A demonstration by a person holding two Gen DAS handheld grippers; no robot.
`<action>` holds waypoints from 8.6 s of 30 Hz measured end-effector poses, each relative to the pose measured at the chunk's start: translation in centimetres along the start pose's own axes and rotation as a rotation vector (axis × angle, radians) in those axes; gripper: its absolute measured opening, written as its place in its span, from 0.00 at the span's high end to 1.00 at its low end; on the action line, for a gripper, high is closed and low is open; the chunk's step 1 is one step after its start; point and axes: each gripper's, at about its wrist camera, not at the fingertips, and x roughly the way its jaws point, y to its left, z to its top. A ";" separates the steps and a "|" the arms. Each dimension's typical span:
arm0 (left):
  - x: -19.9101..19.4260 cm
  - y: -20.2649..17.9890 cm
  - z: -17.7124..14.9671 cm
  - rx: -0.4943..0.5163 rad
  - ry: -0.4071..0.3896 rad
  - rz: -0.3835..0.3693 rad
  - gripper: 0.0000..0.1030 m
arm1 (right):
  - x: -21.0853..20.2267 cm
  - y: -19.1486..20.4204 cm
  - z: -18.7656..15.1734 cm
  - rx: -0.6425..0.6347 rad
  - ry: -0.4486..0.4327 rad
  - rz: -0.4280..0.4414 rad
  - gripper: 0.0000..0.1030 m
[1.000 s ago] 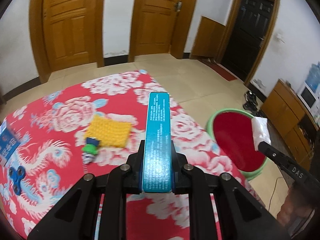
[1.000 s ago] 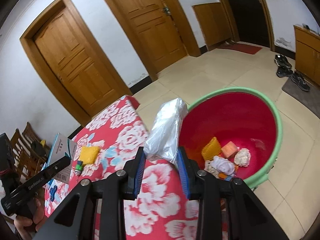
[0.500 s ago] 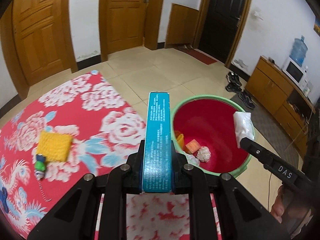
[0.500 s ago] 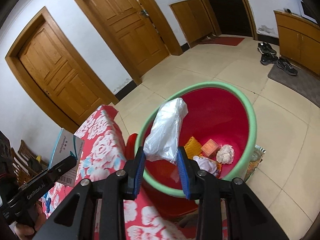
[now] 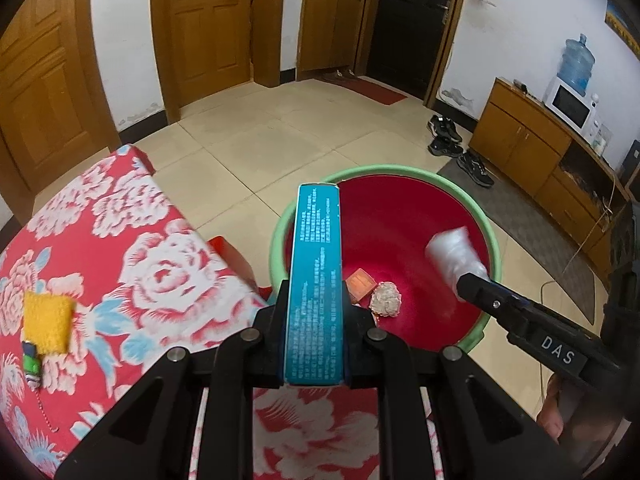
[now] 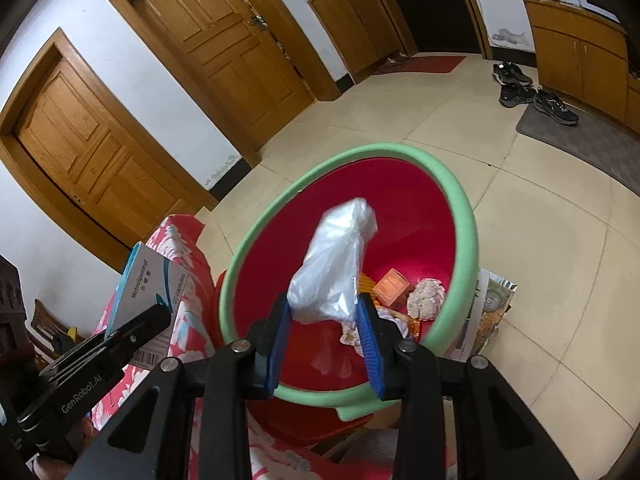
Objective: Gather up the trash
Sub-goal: 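Open both tools to drop the plastic bag and teal box into the basin, then move both tools back over the table toward the green toy and yellow sponge, then grasp the green-capped toy with the left tool while the right tool grasps the yellow sponge, then carry the green toy and yellow sponge over the red basin with both tools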
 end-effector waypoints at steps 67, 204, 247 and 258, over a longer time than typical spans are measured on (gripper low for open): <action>-8.3 16.8 -5.2 -0.303 -0.075 0.269 0.67 | -3.5 6.6 -1.8 -0.098 -0.025 0.057 0.44; -10.7 28.3 -11.1 -0.565 -0.115 0.389 0.73 | 3.4 27.1 -7.0 -0.484 0.059 0.196 0.90; -4.5 6.4 -1.9 -0.185 -0.051 0.018 0.73 | -3.1 4.8 0.0 -0.101 -0.081 -0.038 0.89; -0.5 1.8 -0.9 -0.107 -0.010 -0.061 0.73 | -1.8 1.4 0.0 -0.054 -0.063 -0.081 0.87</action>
